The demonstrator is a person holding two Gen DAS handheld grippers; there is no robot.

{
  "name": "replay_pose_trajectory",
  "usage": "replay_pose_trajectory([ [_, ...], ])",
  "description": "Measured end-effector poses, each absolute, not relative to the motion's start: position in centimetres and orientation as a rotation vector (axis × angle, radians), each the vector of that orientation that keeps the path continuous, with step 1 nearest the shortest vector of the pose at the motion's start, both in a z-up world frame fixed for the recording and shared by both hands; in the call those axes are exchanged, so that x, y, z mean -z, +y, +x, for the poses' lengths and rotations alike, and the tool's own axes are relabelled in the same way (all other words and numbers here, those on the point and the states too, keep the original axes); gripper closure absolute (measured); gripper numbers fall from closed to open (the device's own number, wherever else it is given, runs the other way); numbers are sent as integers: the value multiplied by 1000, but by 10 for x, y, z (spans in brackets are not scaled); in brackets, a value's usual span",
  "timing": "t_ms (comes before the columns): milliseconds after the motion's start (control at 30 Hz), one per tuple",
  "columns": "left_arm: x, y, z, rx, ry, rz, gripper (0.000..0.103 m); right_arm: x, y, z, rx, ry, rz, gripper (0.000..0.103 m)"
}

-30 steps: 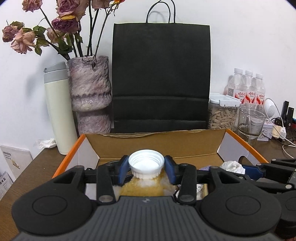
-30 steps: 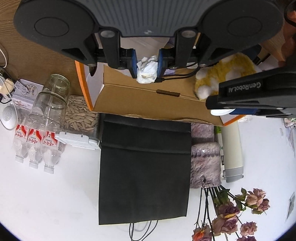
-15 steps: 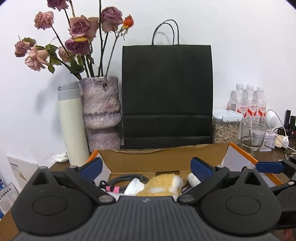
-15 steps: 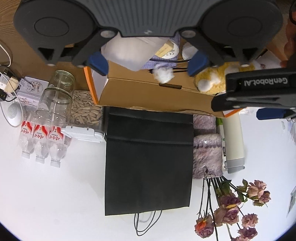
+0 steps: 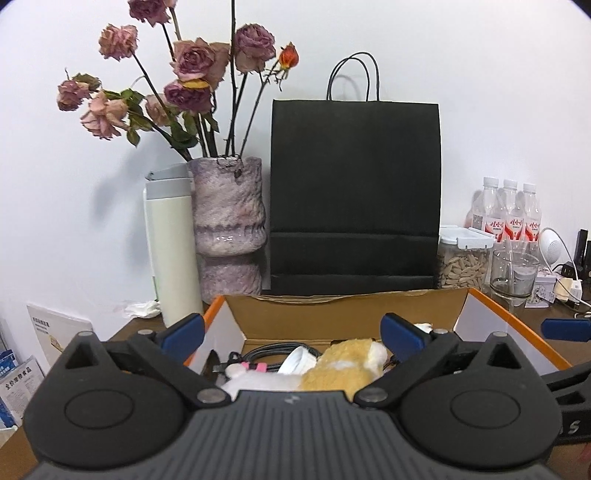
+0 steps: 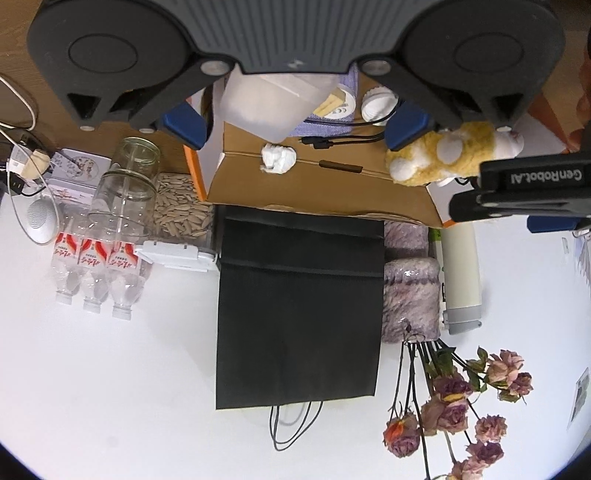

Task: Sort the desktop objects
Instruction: 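Withdraw both grippers from the box toward the remaining desk items, then grasp the red rose with the right gripper while the left grasps the white plug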

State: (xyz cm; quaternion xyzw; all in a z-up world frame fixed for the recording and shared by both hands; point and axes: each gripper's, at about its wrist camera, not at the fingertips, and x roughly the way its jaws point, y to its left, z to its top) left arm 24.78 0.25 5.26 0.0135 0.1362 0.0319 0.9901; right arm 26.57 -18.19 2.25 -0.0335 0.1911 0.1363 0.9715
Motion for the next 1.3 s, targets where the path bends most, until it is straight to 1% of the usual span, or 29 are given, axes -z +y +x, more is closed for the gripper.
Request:
replay_pose_trajectory([
  [200, -49, 12, 222, -72, 271, 44, 0, -20, -193, 241, -271, 360, -81, 0],
  [500, -36, 32, 178, -89, 319, 61, 0, -13, -199, 192, -301, 362, -112, 0],
  [700, -28, 49, 151, -97, 381, 57, 0, -1, -183, 169, -366, 429, -165, 0],
  [800, -20, 57, 143, -85, 437, 67, 0, 5, -172, 166, -378, 478, -189, 3],
  [1000, -12, 62, 145, -79, 501, 64, 0, 12, -157, 183, -350, 567, -130, 16],
  [1067, -10, 60, 145, -75, 513, 70, 0, 15, -154, 188, -344, 595, -107, 29],
  [1100, -10, 60, 146, -71, 518, 75, 0, 16, -152, 191, -344, 605, -102, 33],
  [1167, -8, 58, 147, -65, 528, 83, 0, 19, -148, 194, -355, 622, -113, 60],
  [1200, -7, 57, 147, -62, 533, 87, 0, 21, -147, 193, -360, 625, -126, 61],
  [1267, -5, 57, 148, -56, 540, 82, 0, 21, -147, 190, -377, 620, -135, 65],
  [1300, -5, 58, 149, -50, 544, 76, 0, 21, -147, 189, -381, 616, -137, 65],
])
